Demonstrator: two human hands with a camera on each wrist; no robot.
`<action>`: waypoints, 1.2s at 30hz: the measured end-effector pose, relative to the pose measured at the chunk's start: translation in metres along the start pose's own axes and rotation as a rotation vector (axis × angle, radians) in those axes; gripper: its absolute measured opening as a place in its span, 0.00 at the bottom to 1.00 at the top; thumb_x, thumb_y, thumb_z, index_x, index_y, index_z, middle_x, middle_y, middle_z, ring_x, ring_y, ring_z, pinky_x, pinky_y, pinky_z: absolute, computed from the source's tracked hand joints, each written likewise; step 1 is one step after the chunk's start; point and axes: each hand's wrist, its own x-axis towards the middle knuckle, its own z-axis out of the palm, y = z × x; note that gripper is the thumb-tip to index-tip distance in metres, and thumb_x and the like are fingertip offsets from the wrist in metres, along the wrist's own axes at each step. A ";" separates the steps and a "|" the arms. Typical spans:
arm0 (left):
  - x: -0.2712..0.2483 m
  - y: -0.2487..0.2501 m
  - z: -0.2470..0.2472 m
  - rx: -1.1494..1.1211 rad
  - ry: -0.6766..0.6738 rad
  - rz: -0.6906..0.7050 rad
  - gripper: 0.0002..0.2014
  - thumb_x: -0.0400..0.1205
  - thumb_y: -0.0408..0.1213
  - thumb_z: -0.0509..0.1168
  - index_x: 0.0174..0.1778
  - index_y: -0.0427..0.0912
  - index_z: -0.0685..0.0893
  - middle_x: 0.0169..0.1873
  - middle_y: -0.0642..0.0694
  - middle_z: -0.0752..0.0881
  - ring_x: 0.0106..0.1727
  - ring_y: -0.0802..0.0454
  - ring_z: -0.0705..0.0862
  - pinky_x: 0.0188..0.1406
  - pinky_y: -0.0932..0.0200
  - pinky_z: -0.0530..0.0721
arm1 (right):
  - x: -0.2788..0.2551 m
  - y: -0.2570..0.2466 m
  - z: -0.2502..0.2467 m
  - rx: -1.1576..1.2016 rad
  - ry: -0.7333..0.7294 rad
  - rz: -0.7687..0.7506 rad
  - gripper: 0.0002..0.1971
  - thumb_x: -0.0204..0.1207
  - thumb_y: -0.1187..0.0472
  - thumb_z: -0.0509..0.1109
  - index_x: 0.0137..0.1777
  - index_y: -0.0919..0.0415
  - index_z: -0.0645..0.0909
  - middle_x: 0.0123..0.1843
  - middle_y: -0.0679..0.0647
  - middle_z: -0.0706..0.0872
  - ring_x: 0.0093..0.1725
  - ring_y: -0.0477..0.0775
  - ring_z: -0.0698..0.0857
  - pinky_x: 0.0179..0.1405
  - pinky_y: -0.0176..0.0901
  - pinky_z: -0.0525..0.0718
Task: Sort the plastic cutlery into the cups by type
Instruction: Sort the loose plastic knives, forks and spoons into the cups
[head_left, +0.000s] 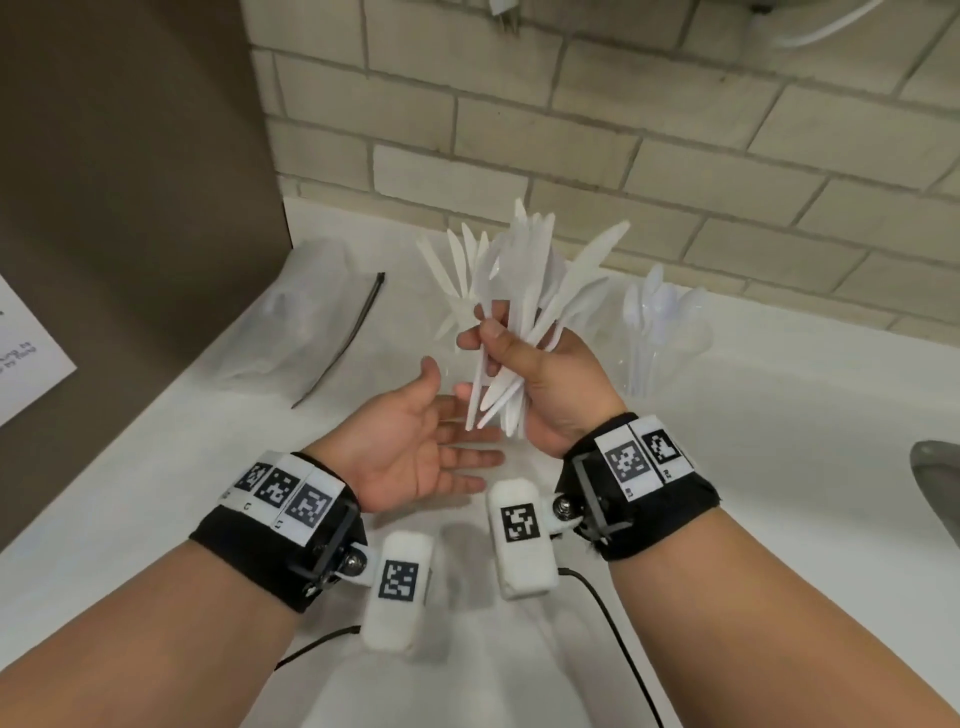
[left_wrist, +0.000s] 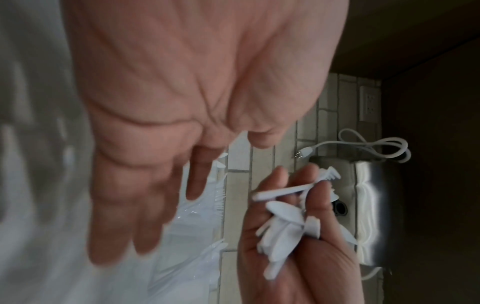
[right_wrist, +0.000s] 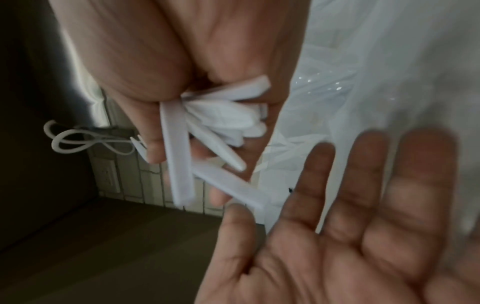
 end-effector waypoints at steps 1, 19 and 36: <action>-0.002 0.000 0.001 -0.012 -0.044 -0.007 0.42 0.79 0.69 0.42 0.65 0.36 0.80 0.61 0.33 0.84 0.64 0.38 0.84 0.61 0.45 0.82 | 0.001 0.001 0.001 -0.001 -0.004 0.006 0.07 0.79 0.68 0.67 0.55 0.60 0.79 0.38 0.53 0.89 0.39 0.48 0.88 0.42 0.52 0.90; -0.013 0.019 0.005 0.367 0.019 0.461 0.14 0.73 0.44 0.72 0.54 0.47 0.88 0.48 0.30 0.89 0.31 0.33 0.83 0.23 0.58 0.76 | -0.003 0.031 0.011 -0.236 -0.388 0.119 0.13 0.73 0.78 0.66 0.54 0.66 0.77 0.28 0.48 0.85 0.21 0.44 0.80 0.37 0.51 0.84; -0.029 0.027 0.002 0.071 0.082 0.592 0.15 0.81 0.44 0.59 0.40 0.42 0.90 0.45 0.39 0.91 0.56 0.37 0.87 0.59 0.43 0.85 | 0.000 -0.001 -0.002 -0.847 -0.105 0.126 0.20 0.63 0.51 0.83 0.52 0.59 0.87 0.47 0.47 0.89 0.48 0.44 0.87 0.54 0.40 0.82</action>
